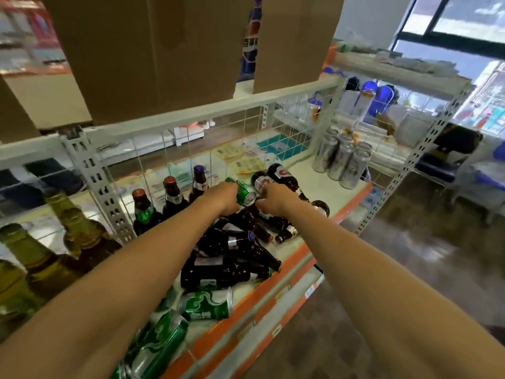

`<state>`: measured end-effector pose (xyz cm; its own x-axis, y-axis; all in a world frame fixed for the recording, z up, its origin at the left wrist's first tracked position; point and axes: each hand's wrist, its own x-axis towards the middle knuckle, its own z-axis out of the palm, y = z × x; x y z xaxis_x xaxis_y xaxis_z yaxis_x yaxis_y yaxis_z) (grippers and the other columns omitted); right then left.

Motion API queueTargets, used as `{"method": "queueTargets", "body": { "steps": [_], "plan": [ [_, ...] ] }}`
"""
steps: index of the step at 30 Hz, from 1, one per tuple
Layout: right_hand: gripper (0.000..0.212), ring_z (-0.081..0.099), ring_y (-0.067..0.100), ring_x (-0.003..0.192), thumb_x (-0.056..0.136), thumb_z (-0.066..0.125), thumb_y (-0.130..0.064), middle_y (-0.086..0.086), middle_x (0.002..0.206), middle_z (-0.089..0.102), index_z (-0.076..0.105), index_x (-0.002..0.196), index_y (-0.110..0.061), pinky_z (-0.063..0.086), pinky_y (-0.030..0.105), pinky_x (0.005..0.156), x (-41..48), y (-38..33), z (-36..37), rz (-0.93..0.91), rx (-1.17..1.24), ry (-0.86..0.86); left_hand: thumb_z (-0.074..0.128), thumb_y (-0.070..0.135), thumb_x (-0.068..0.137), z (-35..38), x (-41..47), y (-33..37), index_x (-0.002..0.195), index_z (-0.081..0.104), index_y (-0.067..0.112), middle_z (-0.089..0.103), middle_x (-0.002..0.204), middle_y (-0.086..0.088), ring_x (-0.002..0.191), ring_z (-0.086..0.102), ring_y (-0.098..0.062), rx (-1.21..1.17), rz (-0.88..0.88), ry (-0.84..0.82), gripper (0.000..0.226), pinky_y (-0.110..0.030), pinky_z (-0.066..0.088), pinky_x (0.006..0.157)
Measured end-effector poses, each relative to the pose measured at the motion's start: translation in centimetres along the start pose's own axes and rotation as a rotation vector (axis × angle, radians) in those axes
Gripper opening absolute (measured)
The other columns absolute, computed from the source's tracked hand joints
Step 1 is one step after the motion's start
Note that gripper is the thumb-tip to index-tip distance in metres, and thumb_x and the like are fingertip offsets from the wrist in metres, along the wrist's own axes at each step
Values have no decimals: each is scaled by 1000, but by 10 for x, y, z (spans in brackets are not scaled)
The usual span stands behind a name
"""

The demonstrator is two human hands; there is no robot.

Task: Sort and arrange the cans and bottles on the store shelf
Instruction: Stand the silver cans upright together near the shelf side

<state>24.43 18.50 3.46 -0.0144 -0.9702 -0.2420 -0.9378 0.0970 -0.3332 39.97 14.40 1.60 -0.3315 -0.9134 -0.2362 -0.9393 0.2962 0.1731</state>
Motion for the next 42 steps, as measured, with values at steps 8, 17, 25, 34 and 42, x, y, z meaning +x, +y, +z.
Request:
{"method": "queueTargets", "body": {
  "steps": [8,17,25,34,42],
  "plan": [
    [30,58,32,93,91,60,-32,14,103,59,56,105,-6,42,33,71,79,8,16,-59,-32,-57,66,24,89,10,50,-1,122,52,11,58,118,-12,102,59,-30,-62,-96,-23,38,-37,48,76],
    [53,56,34,114,89,62,-45,17,123,58,50,124,-7,48,41,86,141,23,46,-137,-119,20,63,19,87,21,82,3,126,53,14,59,118,-11,100,61,-29,-173,-213,-23,41,-35,51,76],
    [65,60,31,113,84,68,-51,14,123,61,48,126,-6,49,37,88,160,18,62,-140,-85,8,69,18,82,35,83,0,127,54,15,62,118,-10,101,62,-26,-275,-284,-45,47,-41,55,86],
    [72,61,31,106,78,74,-45,13,123,58,44,130,-5,46,33,72,137,24,25,-127,112,39,69,22,86,23,58,7,136,47,13,55,131,-11,110,58,-28,-230,-316,7,56,-39,52,90],
    [29,60,34,106,86,64,-33,16,122,53,58,98,-8,52,37,79,57,-2,-34,-347,-24,62,70,26,88,-7,-5,20,148,39,13,44,148,-10,129,49,-30,-222,-292,121,69,-39,46,101]
  ]
}}
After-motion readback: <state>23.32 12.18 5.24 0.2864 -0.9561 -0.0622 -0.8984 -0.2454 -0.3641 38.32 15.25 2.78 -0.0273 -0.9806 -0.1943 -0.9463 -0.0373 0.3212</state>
